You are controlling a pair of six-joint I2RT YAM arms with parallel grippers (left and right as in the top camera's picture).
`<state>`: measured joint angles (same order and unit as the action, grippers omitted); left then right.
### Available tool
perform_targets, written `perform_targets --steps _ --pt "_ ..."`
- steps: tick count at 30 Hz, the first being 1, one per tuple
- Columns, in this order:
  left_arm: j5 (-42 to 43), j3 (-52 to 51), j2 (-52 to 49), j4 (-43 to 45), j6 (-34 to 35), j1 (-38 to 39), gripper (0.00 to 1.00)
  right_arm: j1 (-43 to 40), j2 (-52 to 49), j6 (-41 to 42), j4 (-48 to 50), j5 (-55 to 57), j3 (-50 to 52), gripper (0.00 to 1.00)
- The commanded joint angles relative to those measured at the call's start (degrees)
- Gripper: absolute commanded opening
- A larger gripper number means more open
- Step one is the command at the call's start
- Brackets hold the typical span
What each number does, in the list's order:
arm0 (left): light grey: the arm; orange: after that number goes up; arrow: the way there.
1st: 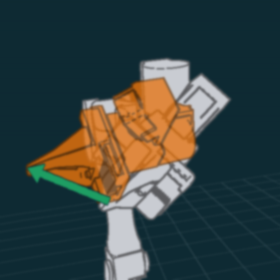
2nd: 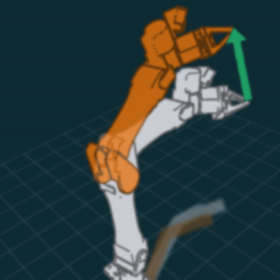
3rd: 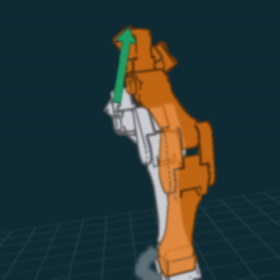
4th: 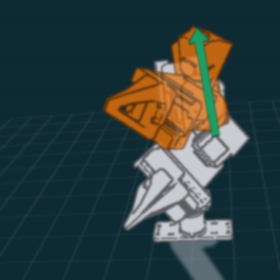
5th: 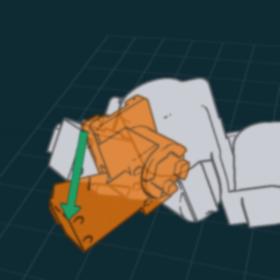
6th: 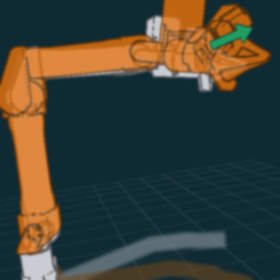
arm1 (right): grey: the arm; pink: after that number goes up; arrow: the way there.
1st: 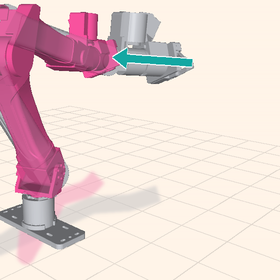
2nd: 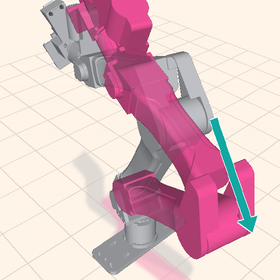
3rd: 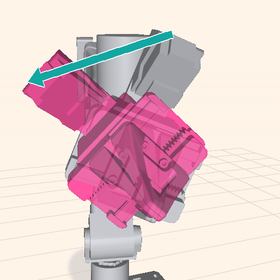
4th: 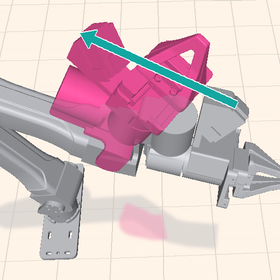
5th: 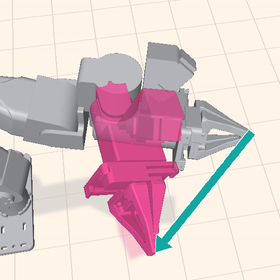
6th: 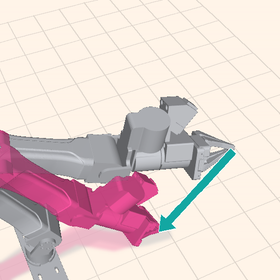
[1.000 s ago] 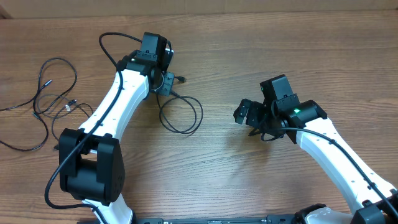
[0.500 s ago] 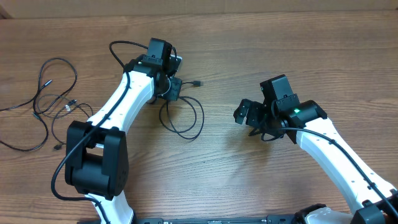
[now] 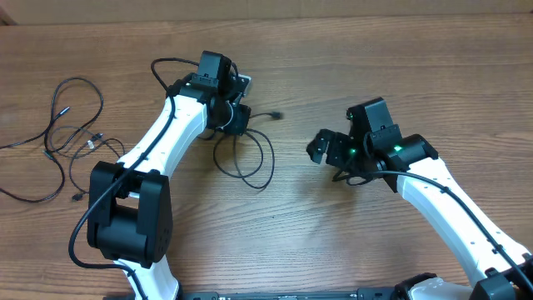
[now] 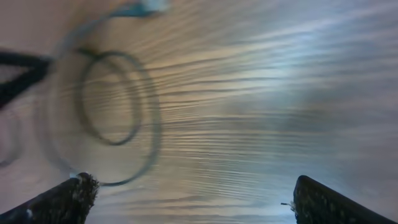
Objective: Untangle cables
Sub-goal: 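Drag the grasped cable to the far left with the left gripper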
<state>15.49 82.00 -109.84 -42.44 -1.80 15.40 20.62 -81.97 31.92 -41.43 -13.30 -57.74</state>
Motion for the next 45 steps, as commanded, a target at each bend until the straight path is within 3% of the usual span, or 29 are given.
perform_targets --steps 1,7,19,23,28,30,34,45 --pt "17.55 1.88 0.13 -0.02 0.52 0.39 0.04 -0.04 0.52 -5.22 2.71 -9.73 -0.39 1.00" --pt "28.85 6.86 0.13 0.68 0.83 0.35 0.04 -0.07 0.52 -4.98 2.40 -9.75 -0.39 1.00" --pt "29.24 14.62 0.13 0.63 9.53 0.39 0.04 -0.04 0.52 -8.68 3.72 -18.36 -0.39 1.00" --pt "19.15 14.60 0.13 -4.26 9.53 0.39 0.05 -0.04 0.52 -8.59 3.48 -16.06 -0.39 1.00" --pt "2.84 14.47 0.07 -14.40 9.53 0.39 0.30 -0.07 0.52 -7.98 2.82 -13.27 -0.39 1.00" --pt "-1.11 14.16 -0.02 -16.98 9.53 0.39 0.35 -0.07 0.52 -7.98 2.82 -13.11 -0.39 1.00" --pt "-3.89 11.54 -0.24 -17.75 9.35 0.39 0.43 -0.07 0.52 -7.98 2.80 -13.11 -0.39 1.00" --pt "-7.08 -0.55 -0.42 -12.70 8.02 0.39 0.45 -0.07 0.52 -8.00 2.34 -13.09 -0.39 1.00"
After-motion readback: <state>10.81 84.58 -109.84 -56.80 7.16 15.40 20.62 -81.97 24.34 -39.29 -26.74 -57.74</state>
